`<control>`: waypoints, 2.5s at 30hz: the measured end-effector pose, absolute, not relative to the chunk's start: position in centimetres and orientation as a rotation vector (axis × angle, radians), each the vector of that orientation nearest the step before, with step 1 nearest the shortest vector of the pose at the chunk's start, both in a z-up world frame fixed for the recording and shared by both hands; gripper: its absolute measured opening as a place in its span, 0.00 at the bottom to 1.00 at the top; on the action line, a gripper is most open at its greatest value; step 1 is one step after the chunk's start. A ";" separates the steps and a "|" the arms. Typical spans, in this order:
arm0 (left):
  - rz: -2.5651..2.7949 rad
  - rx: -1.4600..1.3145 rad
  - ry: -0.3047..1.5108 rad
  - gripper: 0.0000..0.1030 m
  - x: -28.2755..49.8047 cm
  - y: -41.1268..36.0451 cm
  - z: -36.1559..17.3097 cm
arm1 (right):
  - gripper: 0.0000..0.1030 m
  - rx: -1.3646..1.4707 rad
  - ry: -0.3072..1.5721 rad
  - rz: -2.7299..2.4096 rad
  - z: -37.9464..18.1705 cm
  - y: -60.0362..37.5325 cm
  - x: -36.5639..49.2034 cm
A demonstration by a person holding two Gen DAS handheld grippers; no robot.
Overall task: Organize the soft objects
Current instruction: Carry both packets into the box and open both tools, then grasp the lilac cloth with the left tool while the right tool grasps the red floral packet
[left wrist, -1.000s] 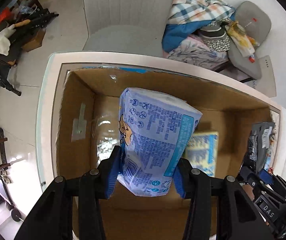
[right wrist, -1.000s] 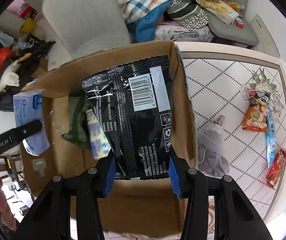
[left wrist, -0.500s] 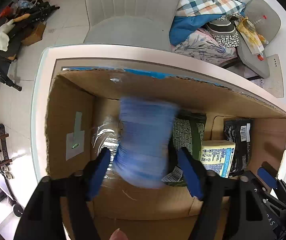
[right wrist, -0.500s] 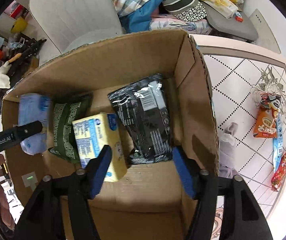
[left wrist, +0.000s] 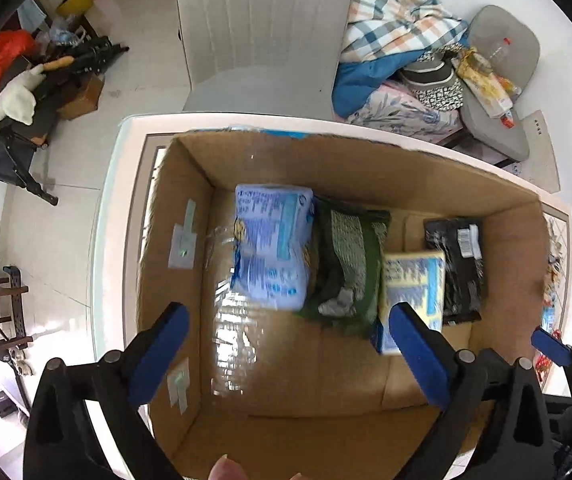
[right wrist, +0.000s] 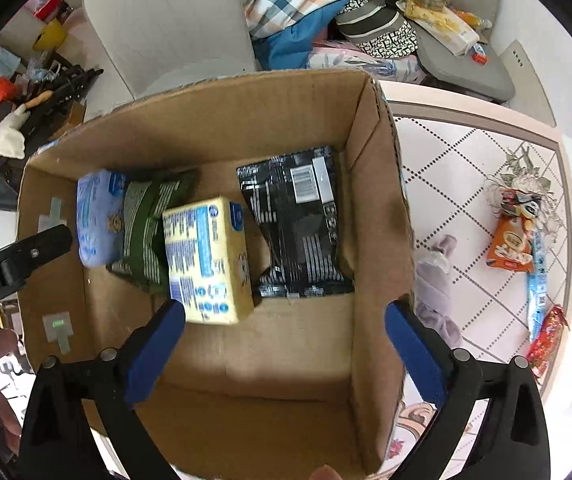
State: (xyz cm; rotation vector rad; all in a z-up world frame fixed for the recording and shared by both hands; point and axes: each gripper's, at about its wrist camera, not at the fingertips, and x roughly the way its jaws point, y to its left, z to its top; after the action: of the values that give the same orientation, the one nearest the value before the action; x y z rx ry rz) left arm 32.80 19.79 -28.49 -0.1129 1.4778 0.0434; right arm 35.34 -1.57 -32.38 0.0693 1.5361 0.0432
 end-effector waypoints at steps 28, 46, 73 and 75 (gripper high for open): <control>0.042 -0.124 1.283 1.00 18.3 17.0 -16.1 | 0.99 0.109 1.308 0.149 -19.1 -3.4 21.1; -0.257 0.150 1.431 1.00 25.6 -8.2 -22.2 | 0.99 0.534 1.389 -0.351 -25.6 -35.6 16.6; -0.070 0.326 1.804 0.67 31.6 -15.8 -42.8 | 0.60 0.637 1.702 -0.356 -44.3 -44.1 21.7; -0.087 0.262 1.805 0.42 31.7 -15.4 -42.5 | 0.53 0.611 1.703 -0.363 -44.4 -43.6 21.6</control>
State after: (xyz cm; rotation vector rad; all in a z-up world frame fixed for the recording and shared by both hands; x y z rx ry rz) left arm 31.67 -15.45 -42.47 0.2617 1.8046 -0.0874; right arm 21.64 -43.61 -44.43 0.6108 1.7026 -0.3626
